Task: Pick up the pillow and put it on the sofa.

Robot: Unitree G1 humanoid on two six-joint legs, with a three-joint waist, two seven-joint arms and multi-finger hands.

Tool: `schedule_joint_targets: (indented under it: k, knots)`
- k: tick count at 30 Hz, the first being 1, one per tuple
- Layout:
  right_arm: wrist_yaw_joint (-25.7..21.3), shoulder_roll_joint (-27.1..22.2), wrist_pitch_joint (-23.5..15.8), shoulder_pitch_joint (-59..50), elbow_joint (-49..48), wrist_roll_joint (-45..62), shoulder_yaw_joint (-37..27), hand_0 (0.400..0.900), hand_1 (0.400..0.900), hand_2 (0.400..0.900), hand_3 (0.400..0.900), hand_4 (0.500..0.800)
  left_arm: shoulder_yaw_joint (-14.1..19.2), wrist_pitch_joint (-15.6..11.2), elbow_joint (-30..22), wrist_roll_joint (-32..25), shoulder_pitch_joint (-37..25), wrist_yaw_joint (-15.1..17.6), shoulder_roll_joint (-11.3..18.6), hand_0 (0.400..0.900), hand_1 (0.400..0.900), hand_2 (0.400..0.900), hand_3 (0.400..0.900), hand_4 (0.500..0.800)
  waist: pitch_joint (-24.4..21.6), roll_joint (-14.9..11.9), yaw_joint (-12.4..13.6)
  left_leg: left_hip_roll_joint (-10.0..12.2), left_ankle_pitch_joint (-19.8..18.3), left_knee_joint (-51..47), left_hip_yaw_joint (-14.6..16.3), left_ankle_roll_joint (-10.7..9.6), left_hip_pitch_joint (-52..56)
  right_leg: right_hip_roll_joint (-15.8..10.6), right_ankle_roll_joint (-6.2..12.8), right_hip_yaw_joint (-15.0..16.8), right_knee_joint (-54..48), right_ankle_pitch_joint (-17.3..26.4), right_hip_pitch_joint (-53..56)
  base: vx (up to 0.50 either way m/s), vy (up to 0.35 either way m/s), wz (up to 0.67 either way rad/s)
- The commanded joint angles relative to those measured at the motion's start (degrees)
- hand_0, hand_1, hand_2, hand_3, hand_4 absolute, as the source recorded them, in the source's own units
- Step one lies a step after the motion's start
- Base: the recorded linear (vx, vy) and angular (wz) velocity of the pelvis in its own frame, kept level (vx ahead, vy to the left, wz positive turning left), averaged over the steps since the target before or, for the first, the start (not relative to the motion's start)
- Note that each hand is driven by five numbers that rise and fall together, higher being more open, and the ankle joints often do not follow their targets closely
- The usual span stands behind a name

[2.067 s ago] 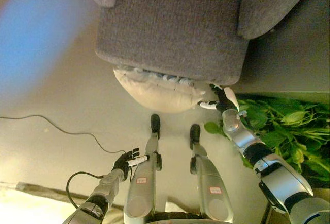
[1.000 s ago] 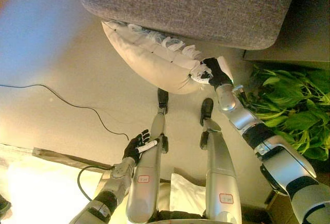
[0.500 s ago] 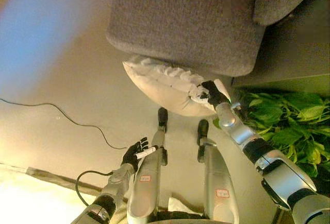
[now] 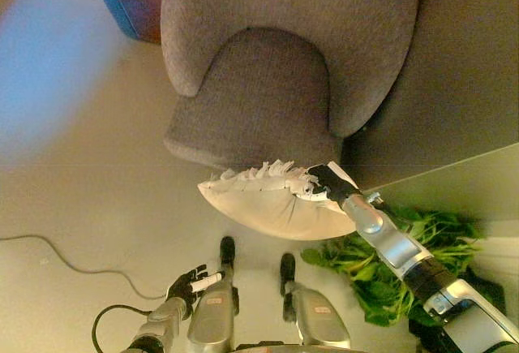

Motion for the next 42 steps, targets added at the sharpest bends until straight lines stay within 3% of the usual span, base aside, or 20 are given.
schedule_joint_targets:
  k: [1,6,10,16,21,22,23,25,27,31,35,42]
  knots:
    - [3.0,-2.8,-3.2,-3.3,-13.7,1.8,-7.2,0.4,0.4,0.4,0.4,0.5,-0.2,1.6,4.9,3.8,3.4,0.7,-0.6,0.9,0.9,0.9,0.9,0.8,-11.7,-0.6,-1.3,-1.0,-9.3,-0.4,2.4,-1.6,4.6,1.5,1.94,-0.6,0.9,0.0,-1.8,0.15,-0.061,-0.03]
    - [6.4,-7.2,0.2,-6.6,-16.8,4.0,-11.5,0.4,0.4,0.4,0.4,0.5,2.4,3.4,7.5,6.1,4.0,-0.1,0.0,0.9,0.9,0.9,0.9,0.8,-14.8,-1.6,-1.3,-0.7,-10.3,-0.4,2.4,-1.5,7.4,2.0,1.55,-0.5,0.4,-0.6,1.2,0.12,-0.044,0.03]
    - [6.7,-11.1,1.1,-12.7,-13.7,5.5,-13.8,0.4,0.4,0.4,0.4,0.5,3.2,4.4,8.6,6.5,4.0,-0.7,0.5,0.9,0.9,0.9,0.9,0.8,-16.0,-2.0,-0.4,-0.7,-10.8,-0.4,1.6,-1.5,8.8,1.9,1.28,-1.5,0.3,-1.3,3.2,0.07,-0.032,0.13]
    - [4.9,-15.5,0.3,-24.6,-1.2,6.7,-12.6,0.4,0.4,0.4,0.4,0.5,3.0,5.3,8.7,7.0,5.0,-0.6,0.9,0.9,0.9,0.9,0.9,0.8,-17.4,-2.6,2.5,-0.7,-10.7,-0.1,-0.2,-2.0,9.8,1.4,0.68,-4.5,0.0,-2.4,5.8,0.1,-0.019,0.3]
    - [3.7,-16.9,-0.7,-36.1,11.2,9.5,-6.1,0.4,0.4,0.4,0.4,0.5,1.8,6.7,9.9,7.0,4.6,-0.7,1.6,0.9,0.9,0.9,0.9,0.8,-17.4,-3.2,5.6,-0.9,-10.4,0.5,-2.6,-2.3,9.8,1.2,-0.2,-7.0,0.3,-3.4,7.4,0.11,-0.023,0.42]
    - [3.6,-16.9,-0.6,-38.2,13.7,9.7,-4.7,0.549,0.549,0.549,0.549,0.589,1.6,6.9,10.0,7.0,4.7,-0.6,1.9,0.9,0.9,0.9,0.9,0.8,-17.4,-3.3,6.3,-0.9,-10.3,0.6,-3.2,-2.4,9.8,1.3,-0.38,-7.5,0.2,-3.5,7.8,0.13,-0.028,0.43]
    - [5.4,-16.4,0.0,-40.9,17.7,9.4,-3.1,0.9,0.9,0.9,0.9,0.8,1.2,7.3,10.2,7.1,4.6,-0.6,2.0,0.9,0.9,0.9,0.9,0.8,-17.4,-3.4,7.2,-1.0,-10.3,0.6,-4.0,-2.6,9.8,1.3,-0.58,-8.0,0.0,-3.7,8.2,0.13,-0.031,0.46]
    - [6.5,-15.6,1.1,-45.4,25.4,10.5,1.1,0.9,0.9,0.9,0.9,0.8,0.3,8.3,10.3,7.6,4.3,-1.2,2.3,0.9,0.9,0.9,0.9,0.8,-17.5,-3.5,8.5,-1.1,-10.0,0.6,-5.2,-2.8,9.7,1.3,-0.76,-8.9,-0.3,-3.8,8.7,0.09,-0.035,0.45]
    - [7.3,-14.1,-0.6,-51.3,36.9,9.7,4.7,0.9,0.9,0.9,0.9,0.8,-1.4,7.6,10.8,7.7,3.9,-2.3,2.7,0.9,0.9,0.9,0.9,0.8,-17.2,-3.5,10.3,-1.1,-9.6,0.7,-6.4,-3.0,9.4,1.3,-1.01,-10.3,-0.4,-3.9,9.3,0.05,-0.034,0.44]
    - [8.3,-12.9,-1.5,-57.0,48.5,8.5,6.1,0.9,0.9,0.9,0.9,0.8,-4.5,7.4,10.5,8.1,4.0,-3.9,2.7,0.9,0.9,0.9,0.9,0.8,-16.9,-2.9,12.8,-1.2,-9.0,0.5,-8.5,-3.2,8.9,1.3,-1.23,-12.3,-0.9,-4.0,10.1,0.01,-0.009,0.36]
    - [7.0,-12.2,-2.3,-58.3,50.0,7.7,7.5,0.9,0.9,0.9,0.9,0.8,-5.2,7.4,10.3,8.4,4.4,-4.2,2.9,0.9,0.9,0.9,0.9,0.8,-16.7,-2.0,13.3,-1.6,-8.6,0.4,-9.5,-3.2,9.0,1.0,-1.2,-13.0,-1.1,-4.0,10.6,-0.03,0.027,0.08]
    - [6.4,-12.2,-1.6,-56.7,45.8,8.3,7.2,0.9,0.9,0.9,0.9,0.8,-5.2,7.3,9.4,9.2,4.9,-5.0,2.2,0.9,0.9,0.9,0.9,0.8,-17.2,-1.0,11.7,-1.8,-8.9,0.2,-8.2,-3.1,10.0,0.4,-0.73,-12.2,-1.3,-3.6,10.9,-0.04,0.044,-0.16]
